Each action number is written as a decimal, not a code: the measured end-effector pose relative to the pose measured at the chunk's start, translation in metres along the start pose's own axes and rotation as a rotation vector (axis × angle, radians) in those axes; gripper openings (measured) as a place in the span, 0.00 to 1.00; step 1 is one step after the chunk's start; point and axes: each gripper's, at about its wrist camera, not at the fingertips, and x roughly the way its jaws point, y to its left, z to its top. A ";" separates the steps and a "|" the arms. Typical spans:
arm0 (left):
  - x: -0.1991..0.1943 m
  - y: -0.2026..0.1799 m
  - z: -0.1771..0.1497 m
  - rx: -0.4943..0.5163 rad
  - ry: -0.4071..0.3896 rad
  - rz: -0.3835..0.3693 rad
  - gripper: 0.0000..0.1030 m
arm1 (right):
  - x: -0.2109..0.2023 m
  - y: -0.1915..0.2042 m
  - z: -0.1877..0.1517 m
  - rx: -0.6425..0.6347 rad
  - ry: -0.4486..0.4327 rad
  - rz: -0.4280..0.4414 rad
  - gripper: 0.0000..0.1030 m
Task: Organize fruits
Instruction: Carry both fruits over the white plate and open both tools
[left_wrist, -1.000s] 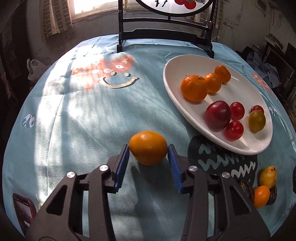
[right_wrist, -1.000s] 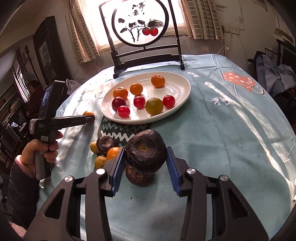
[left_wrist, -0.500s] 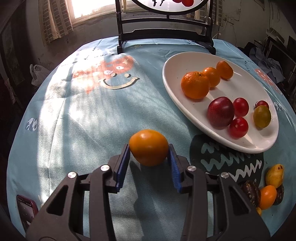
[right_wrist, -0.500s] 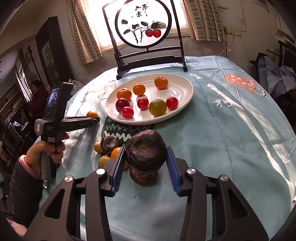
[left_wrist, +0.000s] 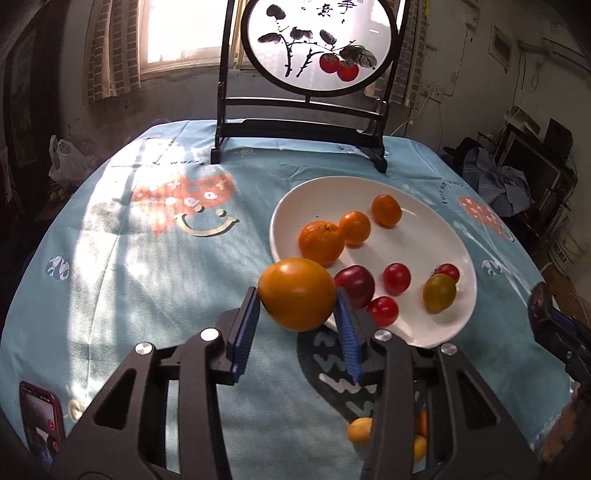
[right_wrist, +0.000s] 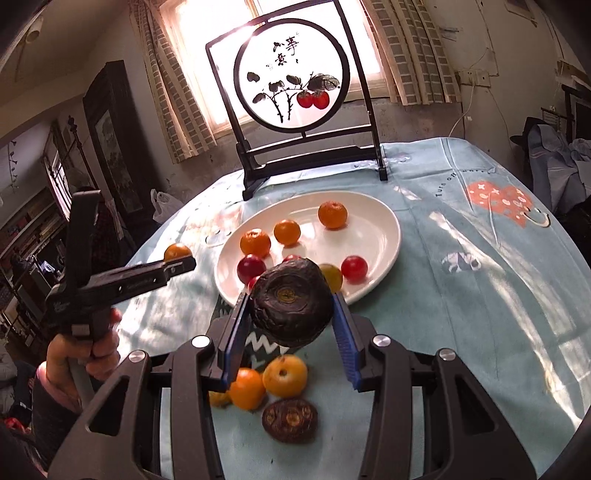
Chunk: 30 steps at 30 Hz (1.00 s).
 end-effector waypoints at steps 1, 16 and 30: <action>0.001 -0.007 0.002 0.011 -0.007 -0.013 0.40 | 0.007 -0.002 0.006 0.001 -0.010 -0.005 0.43; 0.063 -0.059 0.032 0.093 0.038 -0.033 0.41 | 0.101 -0.035 0.047 0.040 0.064 -0.033 0.43; 0.012 -0.039 0.025 0.050 -0.064 0.030 0.95 | 0.076 -0.035 0.038 0.079 0.047 -0.004 0.53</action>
